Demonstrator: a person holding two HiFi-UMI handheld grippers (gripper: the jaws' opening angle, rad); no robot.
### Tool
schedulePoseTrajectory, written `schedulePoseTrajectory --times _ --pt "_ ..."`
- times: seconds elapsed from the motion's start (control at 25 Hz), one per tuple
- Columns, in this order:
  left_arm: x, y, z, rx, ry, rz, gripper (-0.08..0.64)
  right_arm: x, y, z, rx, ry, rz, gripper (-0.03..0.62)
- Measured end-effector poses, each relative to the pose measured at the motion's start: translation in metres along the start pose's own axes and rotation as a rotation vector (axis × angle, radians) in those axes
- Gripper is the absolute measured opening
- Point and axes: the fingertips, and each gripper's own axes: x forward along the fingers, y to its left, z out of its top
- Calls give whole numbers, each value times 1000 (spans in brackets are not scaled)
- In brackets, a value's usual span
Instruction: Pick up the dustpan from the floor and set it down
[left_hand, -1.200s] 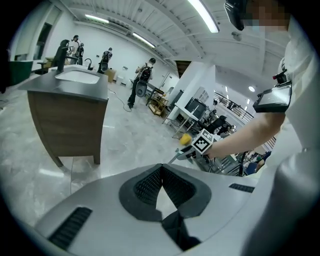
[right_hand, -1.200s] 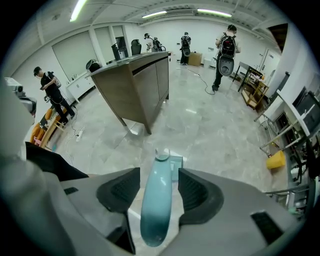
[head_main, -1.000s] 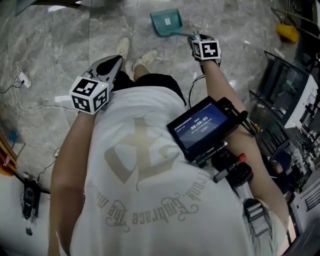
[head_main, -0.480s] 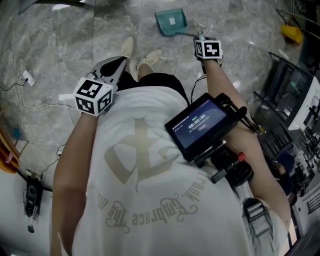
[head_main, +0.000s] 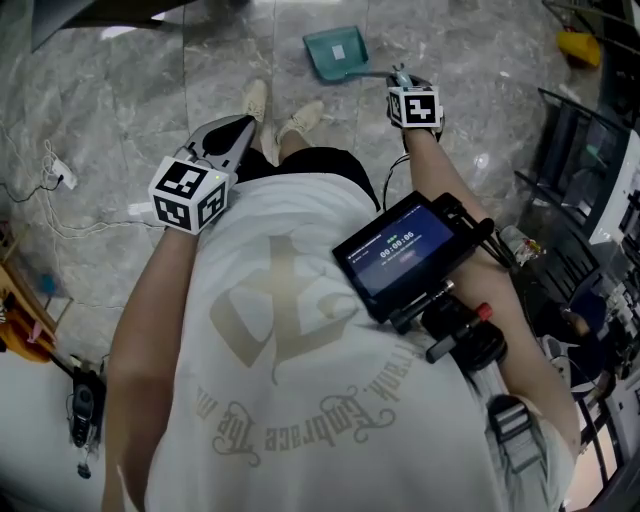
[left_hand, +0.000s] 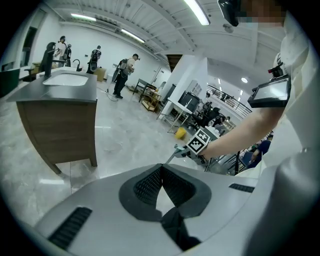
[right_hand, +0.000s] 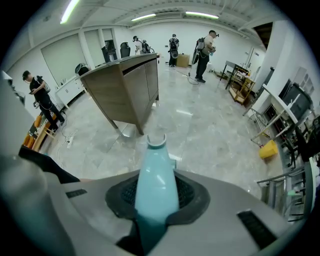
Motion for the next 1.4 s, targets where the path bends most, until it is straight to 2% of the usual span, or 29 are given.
schedulePoseTrajectory --times 0.16,0.36,0.52,0.64,1.12,1.4 --pt "4 -12 3 35 6 -20 11 -12 -1 -6 26 -40 3 93" --pt "9 -10 12 65 29 -56 11 -19 2 -11 68 -41 -14 91" --pt "2 -55 18 120 20 -65 11 -62 -11 -36 108 -102 -14 92" --pt "5 -70 26 162 24 -90 11 -82 -16 -44 138 -141 -29 92" --pt "38 -61 45 265 89 -227 11 -110 -21 -48 238 -207 -88 91" --pt "58 -62 60 325 122 -301 11 -127 -23 -50 265 -225 -132 91"
